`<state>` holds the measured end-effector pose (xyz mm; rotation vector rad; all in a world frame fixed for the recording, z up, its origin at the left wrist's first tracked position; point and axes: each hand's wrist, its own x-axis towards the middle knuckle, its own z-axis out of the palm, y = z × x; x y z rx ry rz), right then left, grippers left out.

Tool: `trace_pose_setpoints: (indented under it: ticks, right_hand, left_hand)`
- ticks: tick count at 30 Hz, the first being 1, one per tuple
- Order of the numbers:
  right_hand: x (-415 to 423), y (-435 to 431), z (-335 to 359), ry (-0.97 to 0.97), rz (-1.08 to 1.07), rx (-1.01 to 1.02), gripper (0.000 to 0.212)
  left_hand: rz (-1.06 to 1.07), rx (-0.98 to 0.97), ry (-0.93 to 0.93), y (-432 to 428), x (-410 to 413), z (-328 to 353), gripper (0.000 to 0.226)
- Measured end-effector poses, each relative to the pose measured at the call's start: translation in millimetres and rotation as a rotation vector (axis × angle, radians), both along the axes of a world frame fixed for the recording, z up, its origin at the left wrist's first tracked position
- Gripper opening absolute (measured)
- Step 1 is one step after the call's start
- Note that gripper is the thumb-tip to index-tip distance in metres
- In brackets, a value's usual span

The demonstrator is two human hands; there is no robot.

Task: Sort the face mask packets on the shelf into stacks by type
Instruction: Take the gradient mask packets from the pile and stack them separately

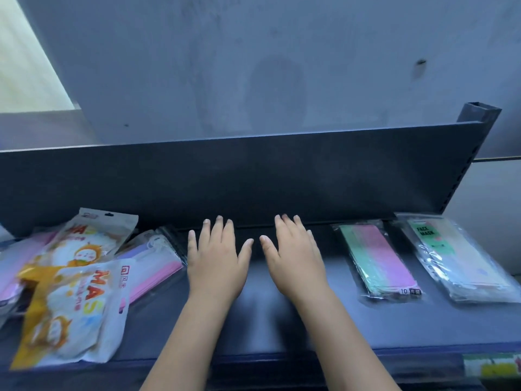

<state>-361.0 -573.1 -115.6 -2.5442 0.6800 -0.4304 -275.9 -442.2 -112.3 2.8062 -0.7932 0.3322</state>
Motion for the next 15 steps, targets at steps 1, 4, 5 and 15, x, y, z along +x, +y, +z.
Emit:
trace_pose_setpoints:
  ticks: [1,4,5,15]
  right_hand:
    - [6.2,0.9,1.4,0.008,0.017,0.004,0.068]
    - [25.7,3.4,8.5,0.034,0.073,0.023,0.070]
    - [32.6,4.5,11.3,0.032,0.084,0.024,0.070]
    - [86.0,75.0,24.6,0.027,0.098,-0.024,0.069]
  left_hand:
    - [0.006,0.001,0.013,2.4,4.8,2.0,0.073]
    - [0.032,0.029,0.008,10.3,22.2,10.0,0.084]
    - [0.033,0.036,0.006,13.4,28.4,13.0,0.090]
    - [0.016,0.044,0.034,89.2,86.8,31.7,0.076]
